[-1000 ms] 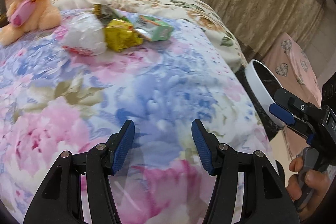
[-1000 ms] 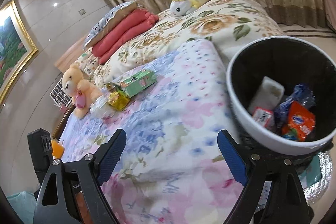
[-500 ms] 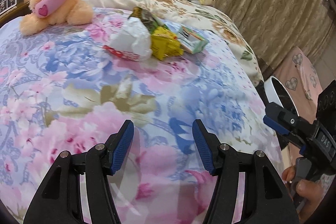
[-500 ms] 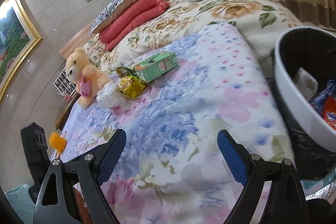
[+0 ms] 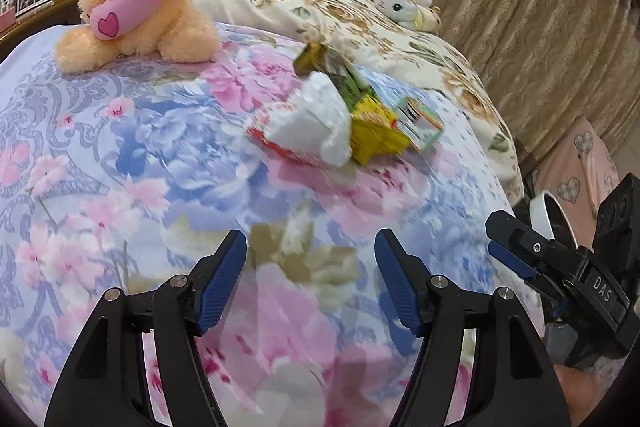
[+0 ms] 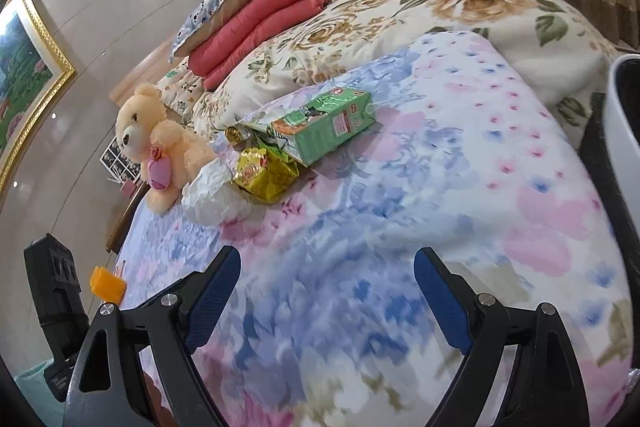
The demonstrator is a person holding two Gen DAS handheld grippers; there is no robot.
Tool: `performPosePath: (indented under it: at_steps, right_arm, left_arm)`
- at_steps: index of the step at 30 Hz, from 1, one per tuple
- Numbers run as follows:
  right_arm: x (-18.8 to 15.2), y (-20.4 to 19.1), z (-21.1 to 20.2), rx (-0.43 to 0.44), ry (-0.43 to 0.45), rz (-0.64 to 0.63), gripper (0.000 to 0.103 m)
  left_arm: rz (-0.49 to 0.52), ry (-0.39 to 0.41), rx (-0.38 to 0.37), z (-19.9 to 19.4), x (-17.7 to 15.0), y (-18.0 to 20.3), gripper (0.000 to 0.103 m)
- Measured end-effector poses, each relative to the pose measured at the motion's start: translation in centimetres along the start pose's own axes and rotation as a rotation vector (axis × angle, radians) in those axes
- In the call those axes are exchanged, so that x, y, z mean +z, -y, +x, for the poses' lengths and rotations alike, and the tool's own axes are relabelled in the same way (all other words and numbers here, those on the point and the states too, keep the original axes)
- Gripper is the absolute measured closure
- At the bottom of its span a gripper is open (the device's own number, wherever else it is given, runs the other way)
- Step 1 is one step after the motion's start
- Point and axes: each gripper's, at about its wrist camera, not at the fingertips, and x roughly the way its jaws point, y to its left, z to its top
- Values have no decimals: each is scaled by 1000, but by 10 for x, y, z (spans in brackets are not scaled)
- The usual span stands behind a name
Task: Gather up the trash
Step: 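Grasp the white plastic bag with the left tool while the right tool grasps the green milk carton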
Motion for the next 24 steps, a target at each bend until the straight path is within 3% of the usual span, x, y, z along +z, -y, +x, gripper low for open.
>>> performPosePath:
  at_steps: [13,24]
  right_arm:
    - [38,-12,43,38,14,78,13]
    - [68,-8,82,1,19,160,13]
  left_arm:
    - [-12,24,-10,17,34,-5,32]
    - [-5,22,-8,34,44,-6,32]
